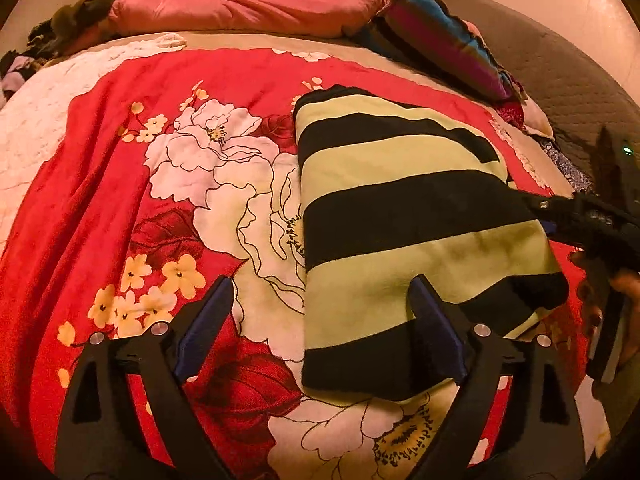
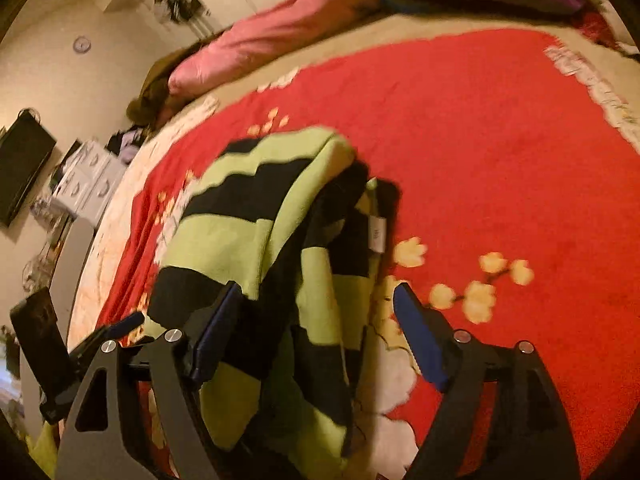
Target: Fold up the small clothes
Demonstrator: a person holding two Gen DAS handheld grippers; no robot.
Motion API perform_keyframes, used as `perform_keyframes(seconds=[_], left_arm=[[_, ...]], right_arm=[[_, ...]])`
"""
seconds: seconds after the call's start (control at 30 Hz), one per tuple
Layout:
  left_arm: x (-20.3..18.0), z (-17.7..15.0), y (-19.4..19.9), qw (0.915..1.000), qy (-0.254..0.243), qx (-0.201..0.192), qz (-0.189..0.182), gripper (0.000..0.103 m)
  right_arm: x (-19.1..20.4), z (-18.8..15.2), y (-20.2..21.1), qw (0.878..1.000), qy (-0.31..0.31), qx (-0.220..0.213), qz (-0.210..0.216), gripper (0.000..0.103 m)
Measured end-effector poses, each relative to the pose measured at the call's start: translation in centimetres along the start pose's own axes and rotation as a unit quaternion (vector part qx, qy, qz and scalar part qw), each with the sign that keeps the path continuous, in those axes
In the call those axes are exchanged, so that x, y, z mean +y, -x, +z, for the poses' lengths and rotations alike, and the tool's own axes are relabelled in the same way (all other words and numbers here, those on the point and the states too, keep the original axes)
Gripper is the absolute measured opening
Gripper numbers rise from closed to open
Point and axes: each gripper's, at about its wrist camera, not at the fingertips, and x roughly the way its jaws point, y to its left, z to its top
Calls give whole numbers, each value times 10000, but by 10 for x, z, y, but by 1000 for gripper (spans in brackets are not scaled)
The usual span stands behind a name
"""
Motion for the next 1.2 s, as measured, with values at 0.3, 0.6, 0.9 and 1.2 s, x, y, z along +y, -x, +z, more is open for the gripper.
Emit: perform_keyframes(seconds=[0.3,0.6,0.9,1.2], left_arm=[[1,3,-11,9998,99,109,-150,86],[3,14,-32,9964,322,279,-730,83],[-6,19,-16,9951,196,38,-973,34],[10,24,31,9977,155,-442,-481,33]], right_arm=[[-22,-3,-27,9990,-83,210,387,79],[-18,-1,-32,9984,34,296,483,79],[18,1,-17,9969,532,-6,572,46],[69,0,-13,9927,950,-174,730,43]])
